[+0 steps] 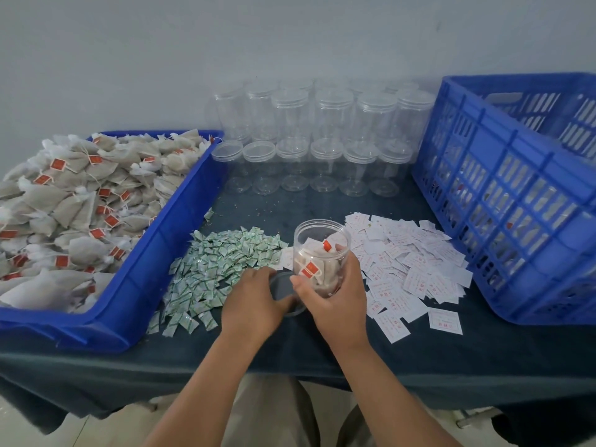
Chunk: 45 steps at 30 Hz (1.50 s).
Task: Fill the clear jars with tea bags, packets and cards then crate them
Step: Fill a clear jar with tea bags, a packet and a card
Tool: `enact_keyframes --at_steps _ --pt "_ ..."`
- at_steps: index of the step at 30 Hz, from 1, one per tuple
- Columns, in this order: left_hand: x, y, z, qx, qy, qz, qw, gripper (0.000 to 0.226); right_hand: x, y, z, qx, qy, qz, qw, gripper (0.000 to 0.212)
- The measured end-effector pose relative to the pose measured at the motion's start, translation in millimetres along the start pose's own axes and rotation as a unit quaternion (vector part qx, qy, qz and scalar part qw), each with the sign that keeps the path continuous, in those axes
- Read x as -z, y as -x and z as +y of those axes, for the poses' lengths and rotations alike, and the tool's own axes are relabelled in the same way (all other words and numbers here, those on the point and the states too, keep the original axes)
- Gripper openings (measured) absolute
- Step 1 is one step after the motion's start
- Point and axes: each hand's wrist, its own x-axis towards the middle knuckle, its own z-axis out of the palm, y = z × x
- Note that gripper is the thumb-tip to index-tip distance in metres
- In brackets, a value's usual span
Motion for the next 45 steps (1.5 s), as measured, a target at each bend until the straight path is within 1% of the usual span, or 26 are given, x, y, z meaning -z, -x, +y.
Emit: enact_keyframes --at_steps 2,4,5,7,9,11,13,15,16,19,21,23,24,26,27,30,32,34,36,38,40,42,44,45 --pt "-1 -2 -2 0.003 -0.005 -0.001 1.000 0.066 1 -1 3 -0.010 -0.003 0.011 1.000 0.069" --pt "0 -6 -2 -0.009 -0.001 -0.004 1.000 0.058 2 -2 3 -0.015 -0.002 0.027 1.000 0.059" --pt "2 -9 -2 -0.017 0.011 0.012 1.000 0.049 2 -3 2 -0.018 -0.002 0.037 0.999 0.055" --pt "9 -19 -3 -0.036 0.026 0.077 0.996 0.031 3 -4 0 -0.026 -0.004 0.051 0.998 0.051" --pt "16 -32 -10 -0.037 -0.021 0.129 0.991 0.025 4 -5 -1 -0.034 -0.005 0.055 0.998 0.049" --pt "23 -44 -20 0.000 -0.074 0.120 0.990 0.030 4 -5 -1 -0.037 -0.005 0.055 0.998 0.051" --pt "23 -53 -30 0.022 -0.079 0.100 0.992 0.024 4 -5 -1 -0.037 -0.003 0.051 0.998 0.053" --pt "22 -57 -36 0.009 -0.064 0.108 0.992 0.012 3 -5 -1 -0.036 -0.006 0.042 0.998 0.054" --pt "22 -58 -38 -0.002 -0.053 0.115 0.992 0.009 3 -6 -1 -0.033 -0.005 0.038 0.999 0.054" --pt "27 -55 -39 -0.026 -0.025 0.163 0.986 0.008 2 -6 0 -0.033 -0.002 0.026 0.999 0.053" --pt "33 -49 -37 -0.027 -0.008 0.202 0.979 0.008 2 -6 1 -0.033 0.001 0.020 0.999 0.056" --pt "43 -45 -30 -0.012 0.067 0.220 0.973 0.004 2 -5 2 -0.038 -0.006 0.004 0.999 0.061" --pt "50 -45 -25 -0.003 0.132 0.219 0.967 0.005 1 -4 2 -0.038 -0.008 -0.008 0.999 0.064" --pt "66 -44 -14 -0.007 0.249 0.209 0.946 0.016 1 -3 2 -0.024 0.004 -0.030 0.999 0.066" --pt "73 -45 -10 -0.025 0.268 0.210 0.940 0.020 0 -3 1 -0.013 0.016 -0.042 0.999 0.066" --pt "83 -53 -4 -0.069 0.210 0.205 0.953 0.029 -1 -1 0 0.023 0.061 -0.068 0.996 0.066" --pt "75 -63 -10 -0.047 0.165 0.171 0.970 0.028 -1 0 1 0.028 0.076 -0.079 0.994 0.069" --pt "65 -68 -21 0.003 0.117 0.118 0.986 0.033 -1 1 3 0.017 0.082 -0.082 0.993 0.073" --pt "60 -67 -31 0.048 0.136 0.097 0.985 0.033 0 1 4 0.005 0.085 -0.087 0.993 0.077" --pt "65 -59 -33 0.051 0.204 0.117 0.971 0.026 0 0 4 -0.001 0.082 -0.091 0.992 0.079" --pt "78 -49 -23 0.012 0.265 0.131 0.955 0.019 0 -1 4 0.000 0.082 -0.095 0.992 0.079" --pt "94 -35 -5 -0.057 0.296 0.107 0.947 0.019 0 -1 3 0.004 0.082 -0.100 0.992 0.081" --pt "109 -22 15 -0.127 0.281 0.068 0.949 0.025 0 -1 3 0.009 0.080 -0.102 0.992 0.082" --pt "114 -18 24 -0.150 0.264 0.049 0.951 0.030 0 0 2 0.013 0.075 -0.102 0.992 0.079"
